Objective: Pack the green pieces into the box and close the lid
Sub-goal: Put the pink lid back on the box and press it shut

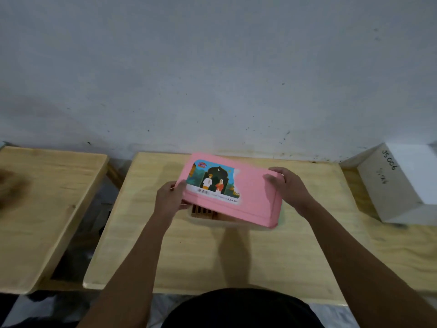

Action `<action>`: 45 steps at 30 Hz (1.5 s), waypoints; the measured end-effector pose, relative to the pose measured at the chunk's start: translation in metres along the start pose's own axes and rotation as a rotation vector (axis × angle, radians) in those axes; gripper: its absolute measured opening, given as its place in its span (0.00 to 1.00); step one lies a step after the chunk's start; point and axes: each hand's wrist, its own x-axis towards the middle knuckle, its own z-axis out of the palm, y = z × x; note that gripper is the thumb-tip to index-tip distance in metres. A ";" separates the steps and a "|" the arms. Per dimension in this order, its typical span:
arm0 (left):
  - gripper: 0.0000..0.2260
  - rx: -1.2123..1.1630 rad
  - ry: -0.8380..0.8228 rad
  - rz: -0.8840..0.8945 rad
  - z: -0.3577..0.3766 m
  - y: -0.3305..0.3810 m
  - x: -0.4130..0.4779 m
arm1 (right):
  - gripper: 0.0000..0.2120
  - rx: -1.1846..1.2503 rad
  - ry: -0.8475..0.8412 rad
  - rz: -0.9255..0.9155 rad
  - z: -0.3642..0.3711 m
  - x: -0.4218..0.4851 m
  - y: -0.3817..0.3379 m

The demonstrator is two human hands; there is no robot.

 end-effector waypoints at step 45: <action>0.32 1.095 -0.013 0.541 0.050 -0.040 0.006 | 0.20 -0.331 0.191 0.096 0.029 0.034 0.056</action>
